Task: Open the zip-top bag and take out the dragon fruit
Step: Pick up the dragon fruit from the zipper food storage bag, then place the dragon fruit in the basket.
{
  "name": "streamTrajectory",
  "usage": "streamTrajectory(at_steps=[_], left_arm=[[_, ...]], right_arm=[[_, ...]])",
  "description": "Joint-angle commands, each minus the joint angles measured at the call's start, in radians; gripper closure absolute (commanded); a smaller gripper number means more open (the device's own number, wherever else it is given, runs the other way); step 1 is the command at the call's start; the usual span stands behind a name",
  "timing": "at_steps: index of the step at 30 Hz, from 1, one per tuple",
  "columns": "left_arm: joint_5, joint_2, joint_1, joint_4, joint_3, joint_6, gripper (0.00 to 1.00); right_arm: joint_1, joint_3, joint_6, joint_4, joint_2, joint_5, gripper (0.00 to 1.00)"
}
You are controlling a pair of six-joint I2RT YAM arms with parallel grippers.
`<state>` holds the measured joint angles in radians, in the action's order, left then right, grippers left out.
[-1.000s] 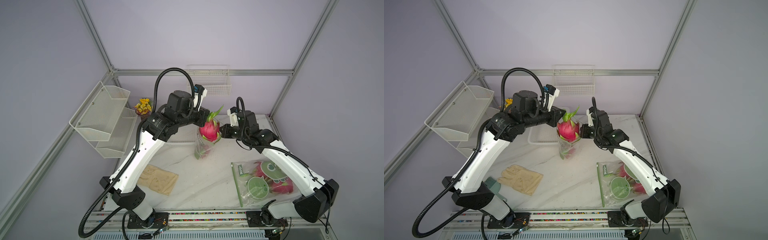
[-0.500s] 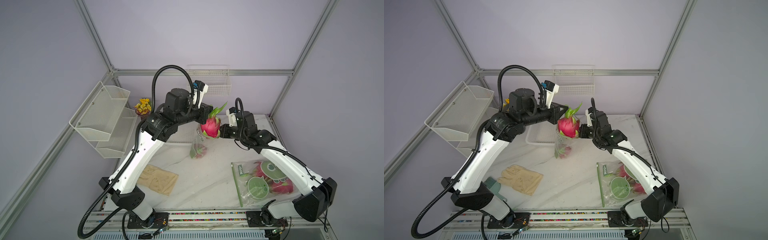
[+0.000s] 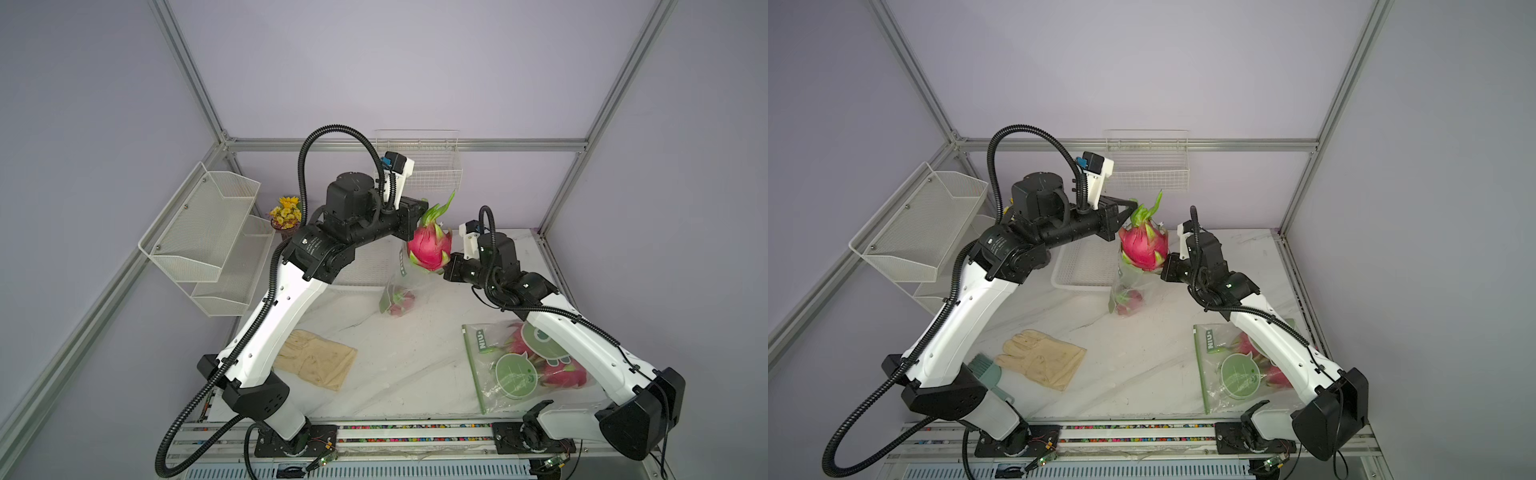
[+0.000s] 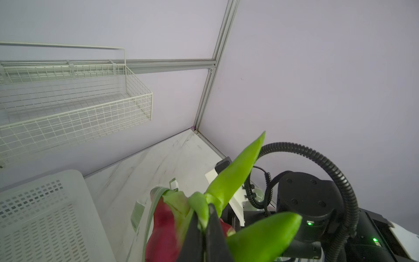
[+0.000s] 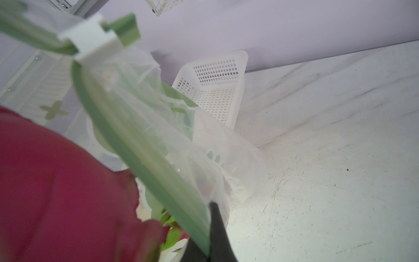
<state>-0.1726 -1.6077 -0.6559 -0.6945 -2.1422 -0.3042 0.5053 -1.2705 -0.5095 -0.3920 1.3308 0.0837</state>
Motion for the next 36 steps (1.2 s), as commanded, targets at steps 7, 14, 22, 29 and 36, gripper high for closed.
streamTrajectory(at_steps=[7,14,22,29,36], left_arm=[[-0.003,-0.03,0.032,0.182,-0.001,-0.071,1.0],[-0.008,-0.054,0.045,0.169,-0.1,-0.075,1.0],[-0.01,-0.045,0.123,0.155,-0.154,-0.072,1.0],[-0.003,-0.043,0.225,0.144,-0.147,-0.075,1.0],[0.042,-0.043,0.32,0.17,-0.039,-0.074,1.0]], right_arm=[[0.002,0.012,-0.018,0.041,-0.034,0.018,1.0],[0.002,0.016,-0.025,0.039,-0.027,0.012,1.0],[0.002,0.011,-0.015,0.021,-0.025,-0.022,1.0],[0.001,0.005,-0.004,0.004,-0.027,-0.042,1.0],[0.001,0.001,0.003,-0.01,-0.044,-0.053,1.0]])
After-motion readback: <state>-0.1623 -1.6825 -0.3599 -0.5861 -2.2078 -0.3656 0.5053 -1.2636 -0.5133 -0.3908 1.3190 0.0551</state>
